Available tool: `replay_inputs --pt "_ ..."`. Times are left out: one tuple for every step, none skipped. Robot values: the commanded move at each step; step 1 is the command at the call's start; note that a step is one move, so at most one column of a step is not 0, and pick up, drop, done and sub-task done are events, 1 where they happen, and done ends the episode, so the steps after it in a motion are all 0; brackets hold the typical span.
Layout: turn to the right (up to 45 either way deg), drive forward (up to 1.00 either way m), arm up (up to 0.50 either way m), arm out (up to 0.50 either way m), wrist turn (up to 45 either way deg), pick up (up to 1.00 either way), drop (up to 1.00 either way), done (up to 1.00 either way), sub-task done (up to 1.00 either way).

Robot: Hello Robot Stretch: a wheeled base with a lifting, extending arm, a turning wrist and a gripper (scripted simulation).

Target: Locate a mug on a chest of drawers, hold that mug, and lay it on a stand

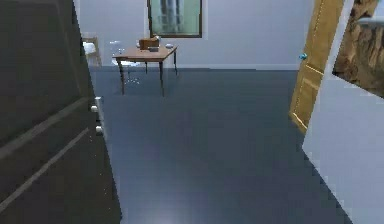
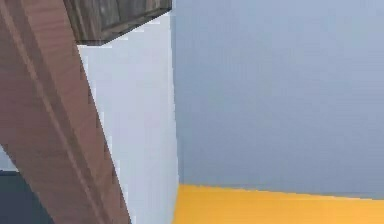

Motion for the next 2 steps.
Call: replay_inputs --pt "0.0 0.45 0.0 0.0 0.0 0.0 0.0 0.0 0.0" --pt "18.0 0.0 0.0 0.0 0.0 0.0 0.0 0.0 0.0"
